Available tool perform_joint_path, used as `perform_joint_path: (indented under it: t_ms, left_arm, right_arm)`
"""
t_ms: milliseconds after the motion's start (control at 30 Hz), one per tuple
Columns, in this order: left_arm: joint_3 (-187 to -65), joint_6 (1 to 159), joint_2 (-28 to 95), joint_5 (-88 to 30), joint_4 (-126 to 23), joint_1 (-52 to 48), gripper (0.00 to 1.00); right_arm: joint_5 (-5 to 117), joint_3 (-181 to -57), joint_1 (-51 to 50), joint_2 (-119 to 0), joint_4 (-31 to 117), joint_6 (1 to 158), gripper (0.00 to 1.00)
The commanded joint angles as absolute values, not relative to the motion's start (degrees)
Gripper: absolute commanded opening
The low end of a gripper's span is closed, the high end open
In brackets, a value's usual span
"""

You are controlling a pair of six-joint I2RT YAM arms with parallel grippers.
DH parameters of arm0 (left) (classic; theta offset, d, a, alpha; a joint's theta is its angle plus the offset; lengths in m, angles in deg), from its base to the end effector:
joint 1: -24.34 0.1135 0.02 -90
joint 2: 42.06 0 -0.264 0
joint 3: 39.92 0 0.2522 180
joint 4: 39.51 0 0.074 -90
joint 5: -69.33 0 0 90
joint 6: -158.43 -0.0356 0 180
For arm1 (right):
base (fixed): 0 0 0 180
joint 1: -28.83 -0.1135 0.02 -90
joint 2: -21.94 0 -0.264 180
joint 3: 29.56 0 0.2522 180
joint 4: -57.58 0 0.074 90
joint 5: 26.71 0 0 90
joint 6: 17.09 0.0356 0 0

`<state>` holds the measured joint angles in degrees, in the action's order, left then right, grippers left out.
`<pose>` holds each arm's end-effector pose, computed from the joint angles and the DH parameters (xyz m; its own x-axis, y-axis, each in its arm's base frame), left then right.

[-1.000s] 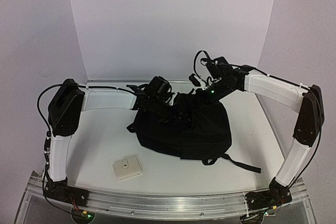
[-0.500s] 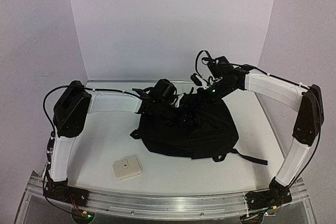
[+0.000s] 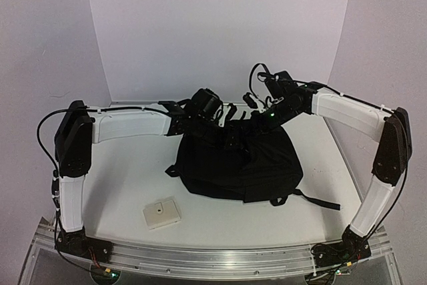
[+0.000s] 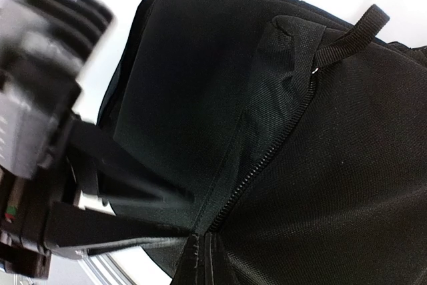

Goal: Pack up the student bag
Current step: Place the stationery in the student bag.

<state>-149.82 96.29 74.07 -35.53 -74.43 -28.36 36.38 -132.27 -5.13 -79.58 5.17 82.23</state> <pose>0.2767 -0.3783 0.2518 -0.7665 0.2608 -0.5868 0.5969 0.6266 -0.5011 0.3154 0.2318 0.2950 -0.7568 -0.3356 -0.5609 -0.6189 0.6441 0.4496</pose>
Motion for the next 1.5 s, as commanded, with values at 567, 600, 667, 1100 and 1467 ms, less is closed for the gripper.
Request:
perform_joint_path:
  t_ms: [567,600,667,1100,1467]
  left_arm:
    - [-169.6,84.1,85.0,-31.6,-86.5,-28.3,0.55]
    - [-171.1,83.8,85.8,-31.7,-87.1,-28.3,0.55]
    - [-174.2,83.4,87.9,-31.8,-88.5,-28.3,0.55]
    - [-181.4,82.8,93.4,-31.1,-94.1,-28.3,0.3]
    - [-173.3,89.9,84.5,-26.0,-90.4,-27.2,0.0]
  right_arm:
    - [41.5,-131.8,-2.6,-77.1,8.2,86.0,0.0]
    - [41.3,-131.5,-2.5,-77.0,8.3,86.1,0.0]
    - [40.6,-131.1,-2.6,-76.9,8.3,86.2,0.0]
    - [39.7,-130.8,-2.5,-76.7,8.5,86.5,0.0]
    - [39.8,-130.8,-2.4,-76.4,8.6,86.2,0.0]
